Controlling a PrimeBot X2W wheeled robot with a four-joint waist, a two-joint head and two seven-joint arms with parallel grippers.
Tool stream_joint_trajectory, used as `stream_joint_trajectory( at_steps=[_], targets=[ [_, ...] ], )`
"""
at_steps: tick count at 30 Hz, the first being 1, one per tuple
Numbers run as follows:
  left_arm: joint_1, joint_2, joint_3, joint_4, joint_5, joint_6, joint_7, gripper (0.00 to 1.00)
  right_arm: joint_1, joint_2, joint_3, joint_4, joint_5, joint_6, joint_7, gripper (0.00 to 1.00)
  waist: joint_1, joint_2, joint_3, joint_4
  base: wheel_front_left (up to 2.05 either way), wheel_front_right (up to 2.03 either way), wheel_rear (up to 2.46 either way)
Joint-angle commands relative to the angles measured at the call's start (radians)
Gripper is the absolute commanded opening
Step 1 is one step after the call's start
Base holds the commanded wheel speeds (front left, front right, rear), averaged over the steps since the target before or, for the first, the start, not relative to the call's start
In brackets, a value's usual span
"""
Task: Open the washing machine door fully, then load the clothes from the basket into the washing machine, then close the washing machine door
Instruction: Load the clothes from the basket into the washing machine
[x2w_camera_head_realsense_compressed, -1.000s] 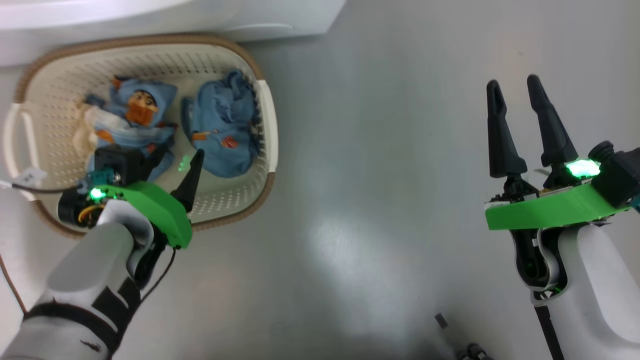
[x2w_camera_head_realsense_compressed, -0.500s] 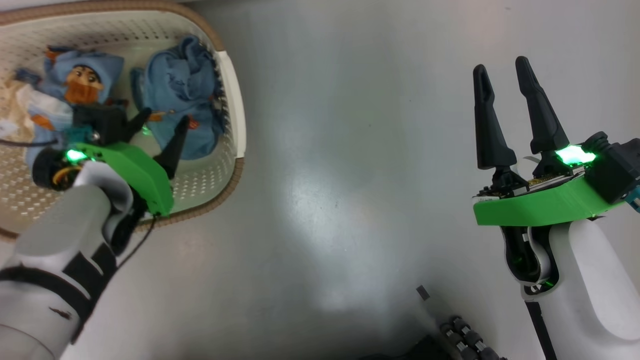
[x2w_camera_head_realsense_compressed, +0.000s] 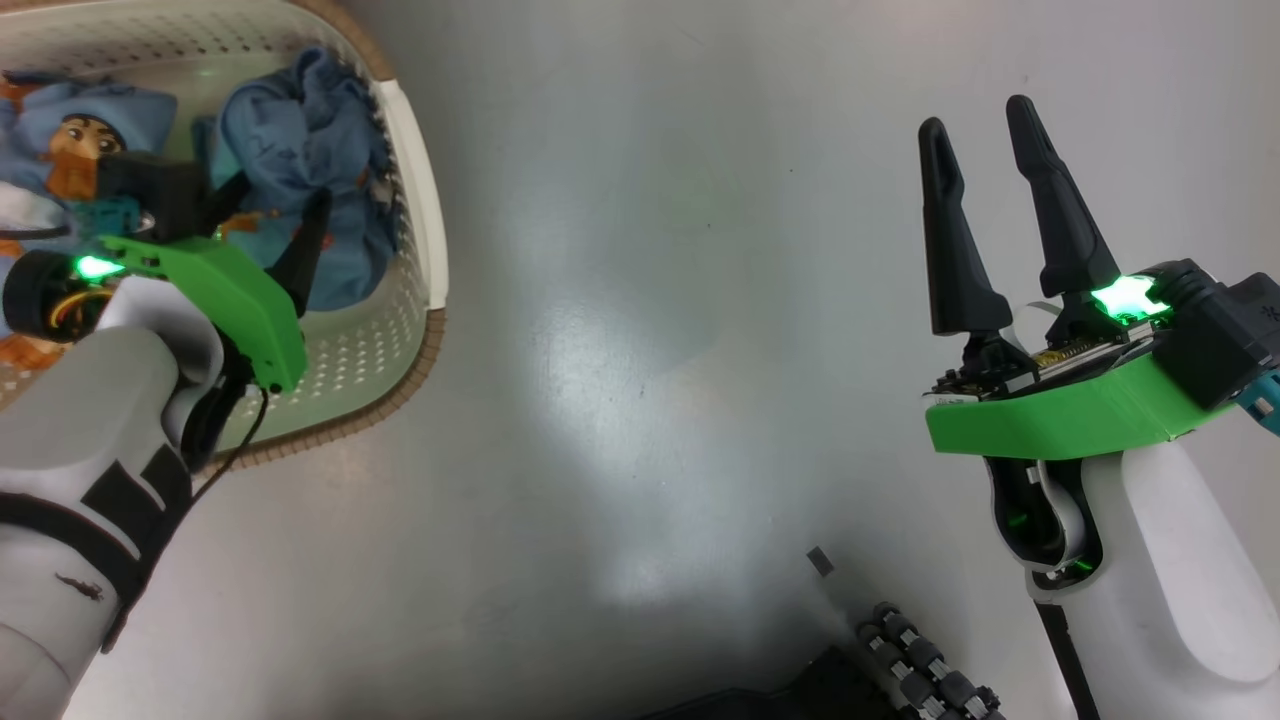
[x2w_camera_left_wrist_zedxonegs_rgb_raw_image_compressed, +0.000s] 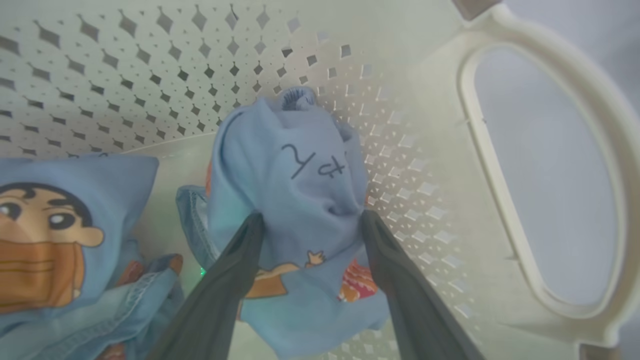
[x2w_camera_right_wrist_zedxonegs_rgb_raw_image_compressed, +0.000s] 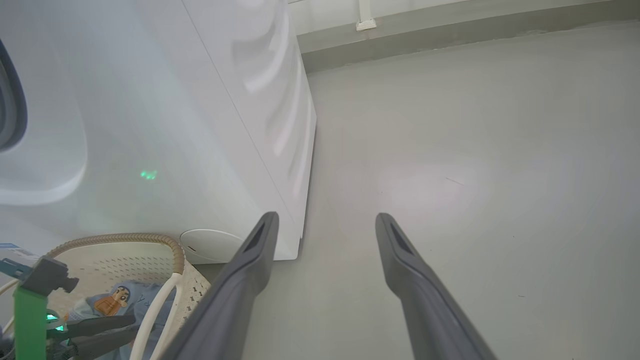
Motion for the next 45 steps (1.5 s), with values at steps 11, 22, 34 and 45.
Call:
stream_joint_trajectory(
  at_steps=[11,22,34,45],
  targets=[
    [-0.008,0.035,-0.044,0.011,-0.056,0.001,0.027,0.0,0.043,0.007,0.035,-0.043,-0.01,0.006,-0.007,1.0,0.0,0.0,-0.003,-0.025,0.0,0.0,0.0],
    [0.008,0.012,-0.048,0.012,-0.135,0.001,-0.027,0.0,0.044,0.007,0.014,-0.042,-0.016,0.006,-0.007,1.0,0.0,0.0,-0.058,0.008,0.0,0.0,0.0],
    [0.216,-0.002,0.357,-0.067,0.004,0.001,-0.069,0.0,0.072,0.001,-0.02,0.033,0.013,0.006,-0.007,1.0,0.0,0.0,-0.283,0.073,0.0,0.0,0.0],
    [0.48,-0.065,0.692,-0.236,0.311,0.001,-0.07,0.0,0.15,-0.042,-0.017,0.098,0.028,0.006,-0.007,1.0,0.0,0.0,-0.481,0.12,0.0,0.0,0.0]
  ],
)
